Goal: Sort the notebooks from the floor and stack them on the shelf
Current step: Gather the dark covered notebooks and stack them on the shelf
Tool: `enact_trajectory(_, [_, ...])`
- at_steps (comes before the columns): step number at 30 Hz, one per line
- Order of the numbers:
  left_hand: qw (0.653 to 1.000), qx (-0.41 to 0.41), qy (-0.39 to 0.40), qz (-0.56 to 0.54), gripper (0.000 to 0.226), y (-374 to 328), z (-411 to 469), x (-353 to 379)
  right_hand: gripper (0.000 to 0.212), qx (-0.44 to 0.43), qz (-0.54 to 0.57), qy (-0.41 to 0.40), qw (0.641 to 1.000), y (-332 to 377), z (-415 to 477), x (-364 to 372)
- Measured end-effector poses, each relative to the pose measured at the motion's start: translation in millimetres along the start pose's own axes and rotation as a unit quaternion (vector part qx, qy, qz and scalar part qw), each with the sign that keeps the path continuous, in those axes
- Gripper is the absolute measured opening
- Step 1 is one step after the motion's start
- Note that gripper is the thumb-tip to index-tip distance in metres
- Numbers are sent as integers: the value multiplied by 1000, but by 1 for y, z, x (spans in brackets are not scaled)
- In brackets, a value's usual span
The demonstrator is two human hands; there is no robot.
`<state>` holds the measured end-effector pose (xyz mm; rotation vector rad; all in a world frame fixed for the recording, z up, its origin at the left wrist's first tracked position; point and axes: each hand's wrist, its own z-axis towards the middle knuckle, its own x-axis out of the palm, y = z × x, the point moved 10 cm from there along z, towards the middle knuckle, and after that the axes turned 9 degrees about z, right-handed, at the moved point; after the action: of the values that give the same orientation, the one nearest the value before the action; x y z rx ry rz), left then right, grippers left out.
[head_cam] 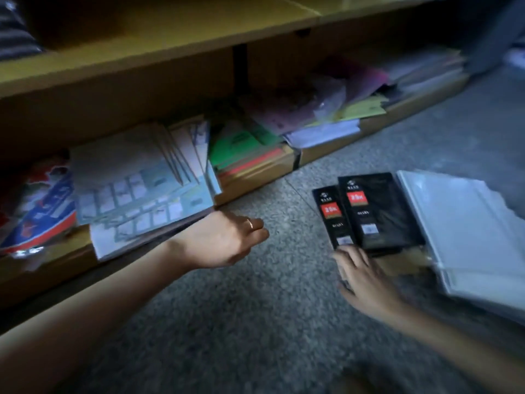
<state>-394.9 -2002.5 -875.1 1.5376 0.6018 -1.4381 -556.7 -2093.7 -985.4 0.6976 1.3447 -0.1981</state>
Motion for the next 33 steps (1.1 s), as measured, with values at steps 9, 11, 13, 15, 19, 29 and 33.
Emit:
enact_trajectory(9, [997,50,3,-51,31,-35,64,24,119,165,-107,89,976,-103,35,-20])
enact_trajectory(11, [997,56,7,-60,31,-41,73,30,118,164,-132,155,965,-114,41,-12])
enact_trajectory(13, [996,60,8,-72,31,-46,79,36,113,152,-175,205,951,-117,44,-3])
enact_trajectory(15, [994,66,3,-82,30,-50,83,39,107,142,-202,214,945,-115,47,0])
enact_trajectory(19, [992,68,10,-107,32,-53,84,47,85,111,-198,210,951,-108,49,-4])
enact_trajectory(29, [984,12,-3,-179,34,-42,77,49,58,27,-202,225,953,-78,51,-30])
enact_trajectory(33, [931,-122,27,-344,26,-25,70,66,57,24,-117,47,992,-56,55,-79])
